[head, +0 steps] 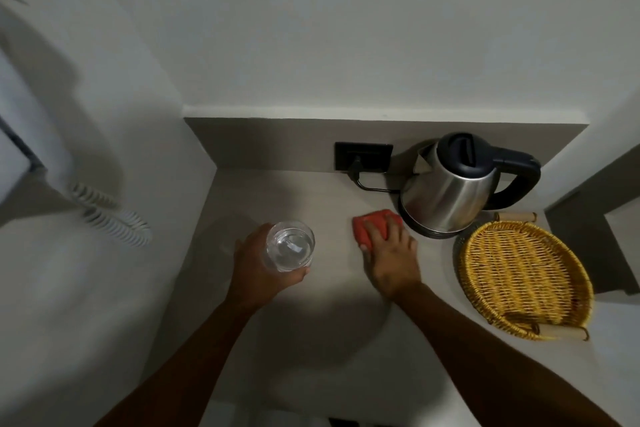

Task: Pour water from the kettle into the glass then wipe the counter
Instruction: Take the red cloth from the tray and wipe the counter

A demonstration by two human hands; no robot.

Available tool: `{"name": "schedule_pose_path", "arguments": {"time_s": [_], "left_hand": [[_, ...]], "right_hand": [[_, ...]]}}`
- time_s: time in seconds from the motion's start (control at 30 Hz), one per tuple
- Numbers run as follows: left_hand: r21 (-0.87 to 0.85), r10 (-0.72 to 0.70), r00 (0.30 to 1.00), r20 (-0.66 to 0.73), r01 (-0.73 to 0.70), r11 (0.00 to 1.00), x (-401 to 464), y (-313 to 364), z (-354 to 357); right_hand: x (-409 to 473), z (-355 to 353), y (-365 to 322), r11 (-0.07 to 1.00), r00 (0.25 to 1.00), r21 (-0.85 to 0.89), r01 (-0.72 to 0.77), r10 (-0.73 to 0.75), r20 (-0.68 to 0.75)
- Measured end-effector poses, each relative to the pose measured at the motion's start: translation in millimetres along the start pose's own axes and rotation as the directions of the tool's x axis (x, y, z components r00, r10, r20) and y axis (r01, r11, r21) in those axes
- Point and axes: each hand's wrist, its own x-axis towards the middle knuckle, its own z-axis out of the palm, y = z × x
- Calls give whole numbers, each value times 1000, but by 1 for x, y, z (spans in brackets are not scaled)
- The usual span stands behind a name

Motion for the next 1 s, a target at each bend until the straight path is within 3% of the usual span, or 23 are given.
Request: {"name": "schedule_pose_path", "arguments": {"time_s": [0.13, 0.23, 0.33, 0.47, 0.6, 0.8, 0.9, 1.0], "left_hand": [[-26, 33, 999, 11, -33, 999, 4, 6, 19], [-102, 45, 998, 45, -40, 994, 9, 12, 43], [-232, 70, 996, 59, -54, 971, 11, 22, 67], [-222, 135, 988, 69, -117, 968, 14, 31, 82], [-150, 162, 985, 58, -151, 977, 13, 29, 87], [-210, 61, 996, 73, -44, 977, 16, 29, 105], [-196, 46, 994, 97, -26, 980, 17, 36, 116], [-214, 58, 994, 95, -36, 976, 17, 38, 128]], "right_hand": [[-59, 3, 39, 996, 996, 8, -87, 87, -31], [-109, 17, 34, 989, 985, 36, -140, 136, 108], [-125, 26, 17, 997, 979, 31, -72, 65, 194], [-62, 8, 1, 998, 999, 39, 41, -43, 32], [-16, -13, 3, 980, 983, 75, -184, 183, 16], [-61, -41, 26, 942, 958, 178, -285, 273, 88], [-78, -63, 53, 862, 910, 345, -371, 411, -50], [-74, -82, 91, 840, 852, 329, -432, 499, -156]]}}
